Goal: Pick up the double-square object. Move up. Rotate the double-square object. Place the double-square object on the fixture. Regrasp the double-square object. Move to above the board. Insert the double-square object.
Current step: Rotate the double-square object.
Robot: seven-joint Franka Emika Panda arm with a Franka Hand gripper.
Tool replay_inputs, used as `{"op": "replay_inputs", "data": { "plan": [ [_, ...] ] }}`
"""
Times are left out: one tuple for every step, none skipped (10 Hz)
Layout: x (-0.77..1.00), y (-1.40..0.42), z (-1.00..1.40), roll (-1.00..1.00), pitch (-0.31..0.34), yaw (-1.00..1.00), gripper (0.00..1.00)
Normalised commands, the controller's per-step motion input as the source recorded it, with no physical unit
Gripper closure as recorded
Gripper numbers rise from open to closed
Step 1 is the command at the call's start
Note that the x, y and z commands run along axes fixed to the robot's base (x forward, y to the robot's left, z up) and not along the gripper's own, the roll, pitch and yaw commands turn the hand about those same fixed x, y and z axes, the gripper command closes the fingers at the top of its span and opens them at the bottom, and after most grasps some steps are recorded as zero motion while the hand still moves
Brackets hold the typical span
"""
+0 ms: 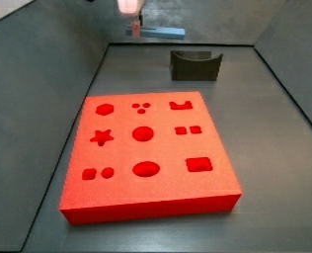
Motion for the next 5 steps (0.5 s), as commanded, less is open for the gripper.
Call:
{"op": "replay_inputs", "data": {
  "plan": [
    [0.04,0.02,-0.04,0.00,-0.006,-1.00,1.00],
    [0.04,0.02,-0.04,0.00,-0.006,-1.00,1.00],
    [0.04,0.02,-0.04,0.00,-0.007,-1.00,1.00],
    [0.04,0.02,-0.04,0.00,-0.007,-1.00,1.00],
    [0.04,0.02,-0.04,-0.01,-0.007,-1.00,1.00]
  ]
}}
